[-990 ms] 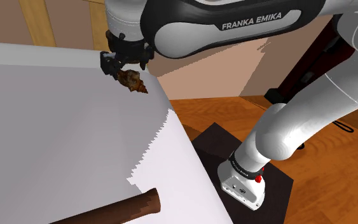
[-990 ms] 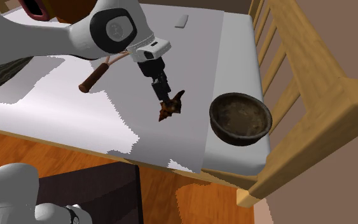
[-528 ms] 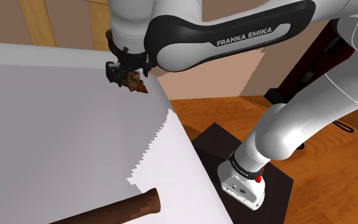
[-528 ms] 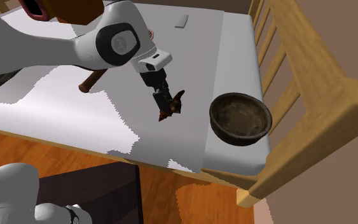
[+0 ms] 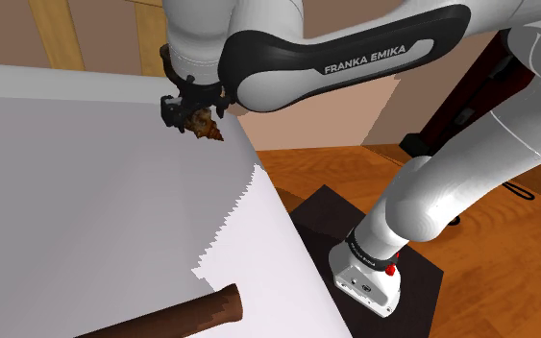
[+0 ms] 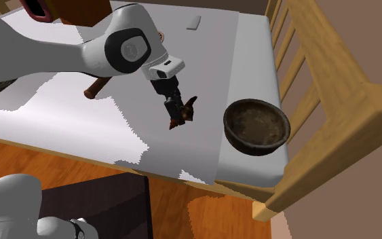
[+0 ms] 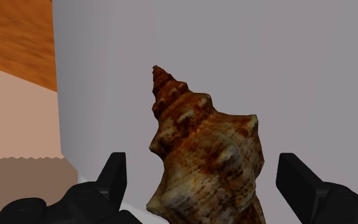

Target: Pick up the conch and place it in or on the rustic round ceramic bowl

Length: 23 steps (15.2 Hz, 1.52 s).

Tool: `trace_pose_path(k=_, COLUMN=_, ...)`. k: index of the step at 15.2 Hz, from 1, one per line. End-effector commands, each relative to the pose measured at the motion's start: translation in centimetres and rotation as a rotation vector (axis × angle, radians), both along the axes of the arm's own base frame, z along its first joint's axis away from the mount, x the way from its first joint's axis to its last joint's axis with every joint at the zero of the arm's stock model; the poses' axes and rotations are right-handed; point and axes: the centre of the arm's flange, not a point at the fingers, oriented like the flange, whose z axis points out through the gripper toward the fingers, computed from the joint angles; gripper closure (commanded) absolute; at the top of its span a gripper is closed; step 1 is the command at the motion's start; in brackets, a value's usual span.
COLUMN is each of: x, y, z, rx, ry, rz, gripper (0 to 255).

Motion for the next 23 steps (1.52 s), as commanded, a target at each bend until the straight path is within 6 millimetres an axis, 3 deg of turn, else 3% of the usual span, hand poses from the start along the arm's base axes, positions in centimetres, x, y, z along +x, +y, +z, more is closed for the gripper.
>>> trace_pose_path(k=1, x=0.0, y=0.0, z=0.0, rx=0.000, ry=0.000, rz=0.000, gripper=255)
trace_pose_path(k=10, x=0.0, y=0.0, z=0.0, rx=0.000, ry=0.000, rz=0.000, gripper=255)
trace_pose_path(k=23, x=0.0, y=0.0, z=6.9, rx=0.000, ry=0.000, rz=0.000, gripper=255)
